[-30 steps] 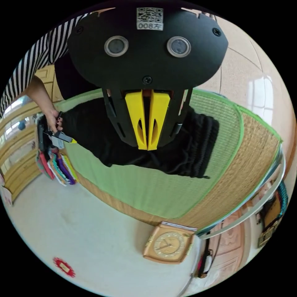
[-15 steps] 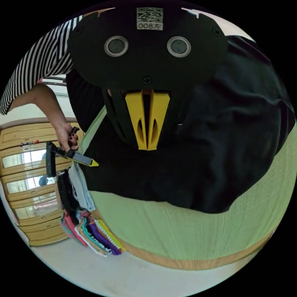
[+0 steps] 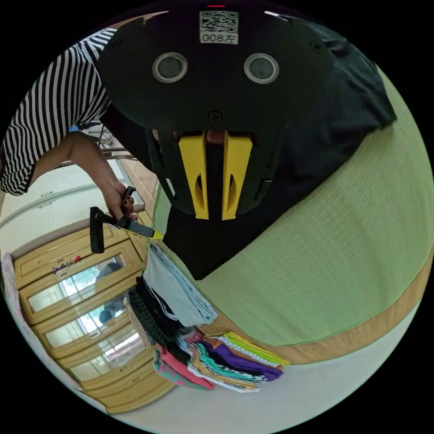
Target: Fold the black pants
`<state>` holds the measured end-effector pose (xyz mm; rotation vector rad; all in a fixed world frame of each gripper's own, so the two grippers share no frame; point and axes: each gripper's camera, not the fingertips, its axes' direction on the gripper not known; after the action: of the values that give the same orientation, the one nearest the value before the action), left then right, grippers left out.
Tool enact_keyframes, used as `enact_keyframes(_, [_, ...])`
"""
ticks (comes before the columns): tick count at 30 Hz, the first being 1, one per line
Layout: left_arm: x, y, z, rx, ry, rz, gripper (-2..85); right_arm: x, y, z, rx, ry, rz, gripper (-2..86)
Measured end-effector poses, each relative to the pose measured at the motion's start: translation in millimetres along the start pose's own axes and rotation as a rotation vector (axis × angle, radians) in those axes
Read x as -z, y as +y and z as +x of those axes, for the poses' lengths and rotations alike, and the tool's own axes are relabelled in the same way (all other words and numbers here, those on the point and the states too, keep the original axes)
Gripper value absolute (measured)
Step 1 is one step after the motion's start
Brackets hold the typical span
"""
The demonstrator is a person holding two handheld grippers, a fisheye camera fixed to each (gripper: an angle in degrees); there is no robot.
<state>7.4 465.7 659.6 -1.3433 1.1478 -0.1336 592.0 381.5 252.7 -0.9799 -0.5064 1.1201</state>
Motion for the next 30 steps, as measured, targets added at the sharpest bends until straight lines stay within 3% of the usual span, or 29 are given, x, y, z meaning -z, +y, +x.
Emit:
enact_keyframes(12, [-173,-147,10,-0.203,-0.25,-0.205,5.0,32,9,7,0.065,0.102,-0.024,7.7])
enact_keyframes(30, [-248,-220,-5,-0.242,-0.248,-0.091,2.2,93,29,10,0.087,0.072,0.062,0.6])
